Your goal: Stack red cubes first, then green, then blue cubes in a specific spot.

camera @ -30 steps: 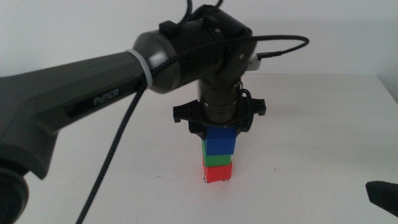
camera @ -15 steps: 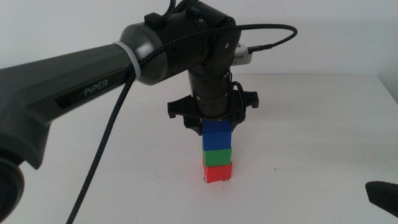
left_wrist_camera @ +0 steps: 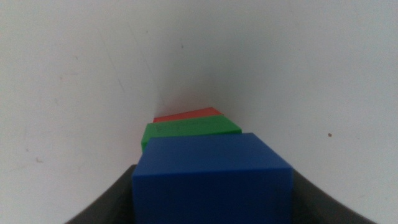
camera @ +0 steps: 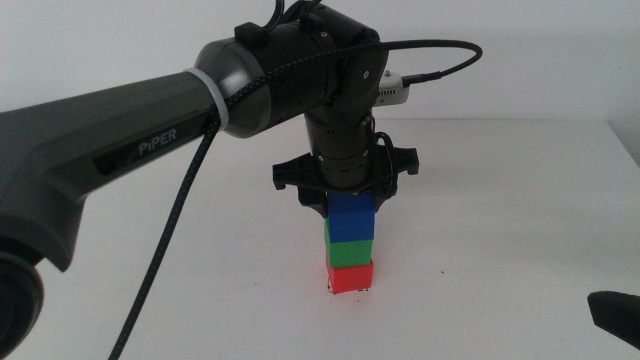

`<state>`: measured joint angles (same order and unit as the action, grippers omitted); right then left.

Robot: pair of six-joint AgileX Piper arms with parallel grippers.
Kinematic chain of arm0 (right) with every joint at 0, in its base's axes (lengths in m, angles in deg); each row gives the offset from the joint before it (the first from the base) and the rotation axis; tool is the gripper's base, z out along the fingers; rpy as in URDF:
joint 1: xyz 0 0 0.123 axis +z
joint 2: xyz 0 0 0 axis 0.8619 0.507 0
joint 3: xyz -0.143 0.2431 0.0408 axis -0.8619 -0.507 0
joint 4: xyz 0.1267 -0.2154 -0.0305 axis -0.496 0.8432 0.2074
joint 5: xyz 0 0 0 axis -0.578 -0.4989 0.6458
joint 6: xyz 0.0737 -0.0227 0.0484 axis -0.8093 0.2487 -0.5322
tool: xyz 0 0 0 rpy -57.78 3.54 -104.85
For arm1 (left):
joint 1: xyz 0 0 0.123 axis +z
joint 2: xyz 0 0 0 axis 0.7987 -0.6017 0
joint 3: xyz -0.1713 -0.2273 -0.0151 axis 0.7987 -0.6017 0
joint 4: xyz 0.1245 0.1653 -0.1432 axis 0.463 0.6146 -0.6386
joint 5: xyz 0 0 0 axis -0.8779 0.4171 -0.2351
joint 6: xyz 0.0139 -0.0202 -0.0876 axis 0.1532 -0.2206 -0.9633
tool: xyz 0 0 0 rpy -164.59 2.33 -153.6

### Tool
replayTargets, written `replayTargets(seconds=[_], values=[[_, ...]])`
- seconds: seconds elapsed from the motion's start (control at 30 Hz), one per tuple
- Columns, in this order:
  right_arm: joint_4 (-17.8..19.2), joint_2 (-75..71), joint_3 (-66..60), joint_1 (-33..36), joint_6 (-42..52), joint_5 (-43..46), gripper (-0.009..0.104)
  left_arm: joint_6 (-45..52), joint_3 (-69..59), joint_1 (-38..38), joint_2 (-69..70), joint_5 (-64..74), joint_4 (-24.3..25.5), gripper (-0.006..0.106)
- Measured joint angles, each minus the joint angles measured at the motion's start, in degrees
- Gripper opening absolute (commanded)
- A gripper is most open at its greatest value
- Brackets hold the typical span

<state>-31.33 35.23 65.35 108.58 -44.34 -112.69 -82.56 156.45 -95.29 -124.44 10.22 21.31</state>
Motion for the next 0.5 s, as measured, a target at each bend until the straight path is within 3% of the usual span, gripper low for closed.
replayTargets(seconds=[0.03, 0.13, 0.3, 0.5], values=[[0.00, 0.00, 0.00, 0.00, 0.00, 0.00, 0.088, 0.16, 0.00, 0.00, 0.00, 0.00, 0.00, 0.065], [0.00, 0.00, 0.00, 0.00, 0.00, 0.00, 0.088, 1.57, 0.00, 0.00, -0.22, 0.00, -0.27, 0.079], [0.00, 0.00, 0.00, 0.00, 0.00, 0.00, 0.088, 4.36, 0.00, 0.00, -0.20, 0.00, -1.05, 0.094], [0.00, 0.00, 0.00, 0.00, 0.00, 0.00, 0.088, 8.33, 0.00, 0.00, 4.08, 0.79, -2.24, 0.094]])
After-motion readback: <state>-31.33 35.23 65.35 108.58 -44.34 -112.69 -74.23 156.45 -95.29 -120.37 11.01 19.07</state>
